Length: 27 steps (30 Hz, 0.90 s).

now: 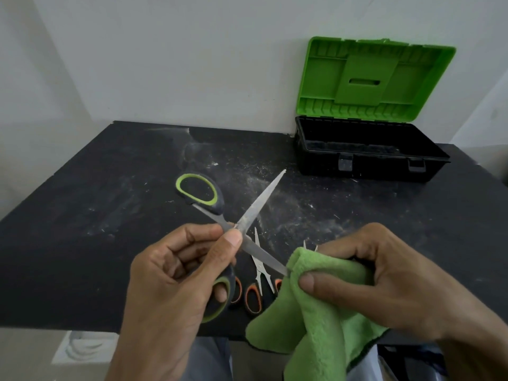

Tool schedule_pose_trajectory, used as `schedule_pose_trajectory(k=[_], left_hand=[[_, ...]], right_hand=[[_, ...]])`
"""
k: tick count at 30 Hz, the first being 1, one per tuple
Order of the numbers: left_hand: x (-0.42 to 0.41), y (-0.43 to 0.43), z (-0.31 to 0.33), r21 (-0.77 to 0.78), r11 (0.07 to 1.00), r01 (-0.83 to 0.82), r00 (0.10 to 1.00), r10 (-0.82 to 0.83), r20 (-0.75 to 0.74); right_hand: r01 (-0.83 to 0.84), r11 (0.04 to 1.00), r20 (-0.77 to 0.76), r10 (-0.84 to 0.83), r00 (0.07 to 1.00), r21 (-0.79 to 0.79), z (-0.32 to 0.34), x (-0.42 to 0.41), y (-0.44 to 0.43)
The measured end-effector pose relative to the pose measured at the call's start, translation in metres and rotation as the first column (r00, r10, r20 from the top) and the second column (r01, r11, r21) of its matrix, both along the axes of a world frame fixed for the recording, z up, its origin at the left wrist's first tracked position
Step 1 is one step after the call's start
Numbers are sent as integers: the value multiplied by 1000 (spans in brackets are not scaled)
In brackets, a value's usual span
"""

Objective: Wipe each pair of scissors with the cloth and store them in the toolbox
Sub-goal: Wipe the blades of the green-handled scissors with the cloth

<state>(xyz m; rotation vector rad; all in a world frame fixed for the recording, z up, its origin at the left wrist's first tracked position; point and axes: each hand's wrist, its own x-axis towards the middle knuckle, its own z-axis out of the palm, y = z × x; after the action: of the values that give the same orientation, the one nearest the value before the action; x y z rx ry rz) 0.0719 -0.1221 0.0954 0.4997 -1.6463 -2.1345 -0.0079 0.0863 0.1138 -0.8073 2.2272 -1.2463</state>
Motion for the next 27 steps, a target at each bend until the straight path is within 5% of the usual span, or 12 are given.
schedule_pose_trajectory(k=[12, 18, 27], left_hand=[[-1, -20, -3, 32, 996, -85, 996, 85, -6], [4, -21, 6, -230, 964, 132, 991, -126, 38], [4, -24, 6, -567, 778, 271, 956, -288, 61]], right_hand=[[117, 992, -157, -122, 980, -39, 3, -11, 15], [167, 971, -189, -199, 962, -171, 13, -23, 30], [-22, 1000, -196, 20, 980, -8, 18, -37, 32]])
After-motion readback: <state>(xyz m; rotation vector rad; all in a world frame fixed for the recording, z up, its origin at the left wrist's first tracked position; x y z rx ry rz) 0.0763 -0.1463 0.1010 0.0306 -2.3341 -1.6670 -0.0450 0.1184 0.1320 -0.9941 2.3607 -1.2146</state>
